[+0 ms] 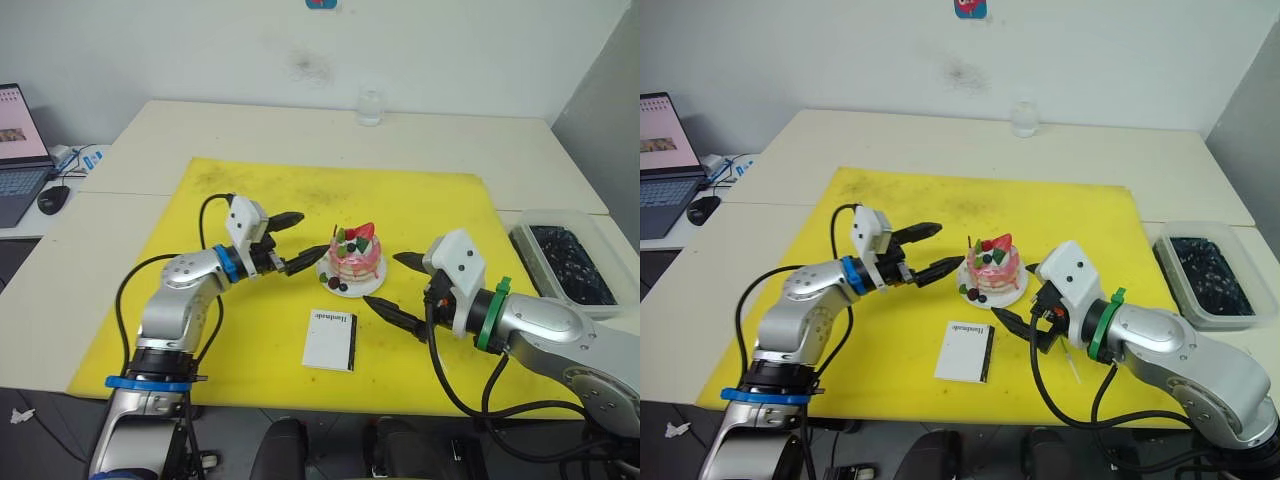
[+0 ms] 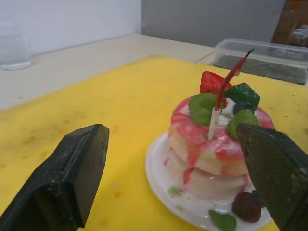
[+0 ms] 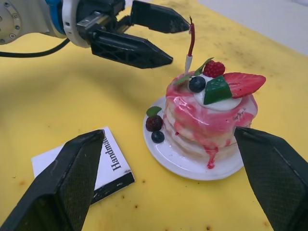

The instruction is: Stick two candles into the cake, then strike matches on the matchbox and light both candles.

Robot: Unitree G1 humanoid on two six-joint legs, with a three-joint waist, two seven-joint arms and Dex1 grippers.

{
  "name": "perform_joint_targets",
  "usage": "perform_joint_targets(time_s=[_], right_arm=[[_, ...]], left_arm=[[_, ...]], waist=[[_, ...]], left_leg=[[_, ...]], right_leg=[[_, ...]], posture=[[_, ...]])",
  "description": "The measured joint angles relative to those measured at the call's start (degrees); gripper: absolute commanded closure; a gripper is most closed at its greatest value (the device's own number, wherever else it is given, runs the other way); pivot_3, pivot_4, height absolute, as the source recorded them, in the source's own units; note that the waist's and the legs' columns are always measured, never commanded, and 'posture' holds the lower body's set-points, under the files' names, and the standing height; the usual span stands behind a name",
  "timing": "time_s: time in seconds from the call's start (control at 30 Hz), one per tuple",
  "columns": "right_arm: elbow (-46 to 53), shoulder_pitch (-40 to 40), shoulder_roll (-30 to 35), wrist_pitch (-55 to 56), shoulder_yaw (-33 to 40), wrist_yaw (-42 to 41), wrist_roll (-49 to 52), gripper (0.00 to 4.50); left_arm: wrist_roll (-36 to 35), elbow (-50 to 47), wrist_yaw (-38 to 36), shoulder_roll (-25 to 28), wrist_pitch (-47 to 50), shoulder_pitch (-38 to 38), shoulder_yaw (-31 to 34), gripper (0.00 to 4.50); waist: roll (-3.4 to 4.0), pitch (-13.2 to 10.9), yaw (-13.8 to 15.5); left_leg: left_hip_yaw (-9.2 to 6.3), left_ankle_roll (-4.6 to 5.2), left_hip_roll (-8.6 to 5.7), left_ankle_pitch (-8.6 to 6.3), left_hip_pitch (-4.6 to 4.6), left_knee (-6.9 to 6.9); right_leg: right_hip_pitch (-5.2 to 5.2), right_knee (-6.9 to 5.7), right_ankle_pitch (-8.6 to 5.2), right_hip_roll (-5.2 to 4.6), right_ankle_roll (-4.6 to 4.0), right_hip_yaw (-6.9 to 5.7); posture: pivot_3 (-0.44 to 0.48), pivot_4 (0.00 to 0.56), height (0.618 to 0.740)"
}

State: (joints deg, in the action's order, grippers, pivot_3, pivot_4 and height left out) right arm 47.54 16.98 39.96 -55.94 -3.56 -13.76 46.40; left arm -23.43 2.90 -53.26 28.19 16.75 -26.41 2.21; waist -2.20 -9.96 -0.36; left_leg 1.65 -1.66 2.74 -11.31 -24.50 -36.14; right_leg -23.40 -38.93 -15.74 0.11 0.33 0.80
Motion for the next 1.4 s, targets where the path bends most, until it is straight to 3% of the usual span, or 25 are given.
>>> perform_joint_targets(time_s=[0.17, 0.3, 0.47, 0.6, 0.87, 0.97, 1.3, 1.33, 1.4], right_arm=[[2.3, -3.6, 0.8, 0.3, 6.9, -0.8, 2.5, 0.0], [6.2, -17.6, 3.5, 0.8, 14.6, -2.1, 2.2, 0.0], [8.9, -30.1, 3.2, 5.1, 15.2, -1.6, -5.7, 0.0], [8.5, -37.7, 1.4, 9.6, 11.4, -0.9, -13.5, 0.0], [3.3, -41.7, -4.8, 16.7, 3.9, 0.3, -24.0, 0.0], [2.1, -42.7, -6.3, 17.3, 2.3, 0.6, -26.4, 0.61], [2.0, -41.5, -8.7, 15.9, 0.1, 0.3, -28.1, 4.25], [2.1, -41.1, -8.7, 15.5, 0.1, 0.0, -28.1, 4.49], [2.5, -40.6, -8.5, 14.6, 0.4, -0.9, -27.6, 4.49]], left_arm=[[-3.3, -7.4, -4.8, 7.2, 5.2, 4.8, 0.2, 0.03], [-4.0, -15.6, -15.1, 18.8, 7.8, 11.9, -1.8, 0.03], [-7.3, -25.3, -18.0, 18.7, 9.8, 14.0, -5.5, 0.03], [-8.1, -30.0, -17.6, 18.5, 10.7, 16.6, -8.2, 0.03], [-8.9, -31.6, -16.8, 17.3, 11.4, 17.1, -9.2, 0.03], [-8.8, -31.6, -16.1, 16.8, 11.1, 17.2, -9.3, 0.0], [-7.9, -31.5, -15.4, 16.3, 10.2, 17.2, -9.9, 0.0], [-7.9, -31.5, -15.3, 16.1, 10.2, 17.2, -10.0, 0.0], [-7.9, -31.5, -15.0, 15.8, 10.2, 17.2, -10.3, 0.0]], waist=[[0.0, 0.0, -0.1], [0.03, 0.0, 0.0], [0.04, 0.0, 0.2], [0.04, 0.0, -0.1], [0.05, 0.0, -0.1], [0.05, 0.0, -0.1], [0.05, 0.0, -0.1], [0.05, 0.0, -0.1], [0.05, 0.0, -0.1]], left_leg=[[-0.03, 0.0, 0.02, 0.0, 0.0, 0.03], [0.0, -0.01, 0.01, -0.01, 0.04, 0.14], [0.05, -0.01, 0.0, -0.01, 0.27, 0.05], [0.11, -0.01, 0.06, -0.01, 0.54, 0.1], [0.15, -0.01, 0.02, -0.01, 0.52, 0.11], [0.14, -0.02, 0.03, -0.01, 0.5, 0.11], [0.14, -0.02, 0.02, -0.01, 0.52, 0.1], [0.14, -0.02, 0.02, -0.01, 0.52, 0.1], [0.11, -0.02, 0.03, -0.01, 0.52, 0.11]], right_leg=[[-0.01, 0.02, -0.01, -0.03, 0.0, -0.01], [-0.01, 0.04, -0.11, -0.3, -0.05, -0.02], [0.19, 0.02, -0.15, -0.35, -0.15, 0.06], [0.26, -0.03, -0.25, -0.35, -0.34, 0.1], [0.25, -0.03, -0.27, -0.35, -0.38, 0.14], [0.25, -0.02, -0.28, -0.34, -0.38, 0.12], [0.26, -0.03, -0.29, -0.36, -0.41, 0.14], [0.26, -0.03, -0.29, -0.36, -0.41, 0.13], [0.26, -0.03, -0.29, -0.36, -0.41, 0.11]], posture=[[0.0, 0.15, 0.74], [0.0, 0.15, 0.74], [0.0, 0.15, 0.74], [0.0, 0.15, 0.74], [0.0, 0.15, 0.74], [0.0, 0.15, 0.74], [0.0, 0.15, 0.74], [0.0, 0.15, 0.74], [0.0, 0.15, 0.74]])
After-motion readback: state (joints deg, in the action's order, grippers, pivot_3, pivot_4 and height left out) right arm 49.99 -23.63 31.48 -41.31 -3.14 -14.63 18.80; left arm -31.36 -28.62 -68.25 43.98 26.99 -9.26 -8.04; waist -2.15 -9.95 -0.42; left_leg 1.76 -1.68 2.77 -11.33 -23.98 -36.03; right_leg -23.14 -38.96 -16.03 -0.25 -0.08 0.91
